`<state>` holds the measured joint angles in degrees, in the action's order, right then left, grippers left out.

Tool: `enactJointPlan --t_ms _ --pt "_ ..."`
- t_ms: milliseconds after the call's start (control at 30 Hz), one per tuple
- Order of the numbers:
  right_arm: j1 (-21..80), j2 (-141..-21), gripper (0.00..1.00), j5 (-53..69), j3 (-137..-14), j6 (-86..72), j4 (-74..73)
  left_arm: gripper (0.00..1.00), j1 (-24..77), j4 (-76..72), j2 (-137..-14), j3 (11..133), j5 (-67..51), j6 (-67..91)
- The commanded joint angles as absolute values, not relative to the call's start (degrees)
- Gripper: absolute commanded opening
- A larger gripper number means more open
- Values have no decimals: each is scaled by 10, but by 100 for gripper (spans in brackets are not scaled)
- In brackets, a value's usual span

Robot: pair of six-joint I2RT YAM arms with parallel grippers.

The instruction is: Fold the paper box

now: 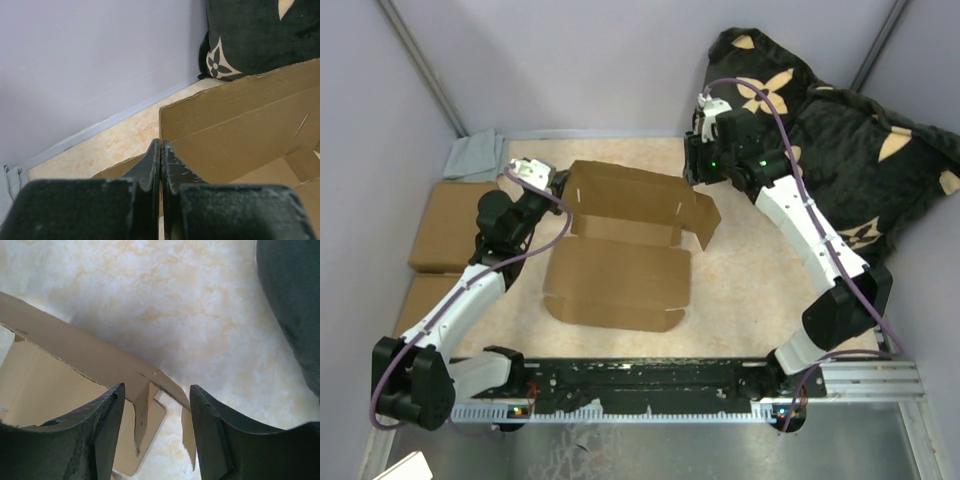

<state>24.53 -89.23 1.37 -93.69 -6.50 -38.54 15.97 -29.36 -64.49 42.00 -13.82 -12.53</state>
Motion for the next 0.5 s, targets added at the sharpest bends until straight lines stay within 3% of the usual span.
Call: enactJointPlan --t_ms 0,467 --pt "243 -852 54 56 -902 -81 -392 0 159 -338 -634 415 -145 -127" --pt "243 -780 48 74 -809 -121 -364 0 168 -351 -637 396 -134 -124"
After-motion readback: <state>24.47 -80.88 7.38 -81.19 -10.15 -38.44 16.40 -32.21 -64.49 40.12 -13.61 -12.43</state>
